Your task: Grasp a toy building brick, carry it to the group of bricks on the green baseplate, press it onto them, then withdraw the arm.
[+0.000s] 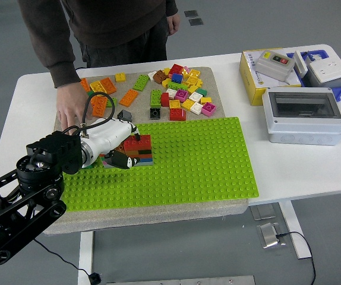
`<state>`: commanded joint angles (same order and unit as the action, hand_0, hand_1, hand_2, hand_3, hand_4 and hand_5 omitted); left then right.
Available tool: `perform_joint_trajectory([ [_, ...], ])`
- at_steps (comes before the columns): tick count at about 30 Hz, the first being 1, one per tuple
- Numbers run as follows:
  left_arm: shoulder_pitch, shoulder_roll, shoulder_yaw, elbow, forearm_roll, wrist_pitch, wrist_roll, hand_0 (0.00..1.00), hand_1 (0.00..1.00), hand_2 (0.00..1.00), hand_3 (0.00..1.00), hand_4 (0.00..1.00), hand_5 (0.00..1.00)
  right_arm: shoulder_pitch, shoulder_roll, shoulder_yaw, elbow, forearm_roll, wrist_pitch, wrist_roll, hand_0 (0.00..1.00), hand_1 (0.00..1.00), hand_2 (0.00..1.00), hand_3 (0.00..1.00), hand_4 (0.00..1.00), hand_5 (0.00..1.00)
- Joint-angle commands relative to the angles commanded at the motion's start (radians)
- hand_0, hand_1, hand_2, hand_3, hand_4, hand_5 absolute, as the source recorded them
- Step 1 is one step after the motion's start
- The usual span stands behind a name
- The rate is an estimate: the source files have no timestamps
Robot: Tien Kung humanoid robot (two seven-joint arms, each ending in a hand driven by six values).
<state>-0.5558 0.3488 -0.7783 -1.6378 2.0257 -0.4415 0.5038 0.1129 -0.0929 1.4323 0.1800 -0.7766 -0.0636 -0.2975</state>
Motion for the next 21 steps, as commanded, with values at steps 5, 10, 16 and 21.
perform_joint_trajectory([
  [5, 0.006, -0.004, -0.005, 0.001, 0.001, 0.002, 0.0, 0.955, 0.932, 0.905, 0.699, 0.702, 0.377, 0.0, 0.0, -0.004, 0.0, 0.004, 0.0, 0.001, 0.63, 0.588, 0.671, 0.776, 0.635, 0.998],
  [10, 0.006, -0.004, -0.015, 0.004, 0.004, 0.005, -0.001, 0.954, 0.932, 0.904, 0.699, 0.702, 0.377, 0.0, 0.0, -0.006, 0.0, 0.004, 0.0, 0.001, 0.63, 0.588, 0.671, 0.776, 0.634, 0.998],
  [16, -0.003, 0.007, -0.031, -0.001, 0.006, 0.008, -0.005, 0.954, 0.932, 0.904, 0.699, 0.702, 0.377, 0.001, -0.002, -0.006, 0.0, 0.0, -0.001, -0.001, 0.631, 0.587, 0.671, 0.776, 0.635, 0.998],
  [21, -0.012, 0.024, -0.041, -0.011, -0.003, 0.005, -0.01, 0.954, 0.932, 0.904, 0.695, 0.704, 0.38, 0.0, -0.004, -0.004, 0.0, -0.002, -0.002, -0.003, 0.631, 0.587, 0.671, 0.777, 0.636, 0.998],
])
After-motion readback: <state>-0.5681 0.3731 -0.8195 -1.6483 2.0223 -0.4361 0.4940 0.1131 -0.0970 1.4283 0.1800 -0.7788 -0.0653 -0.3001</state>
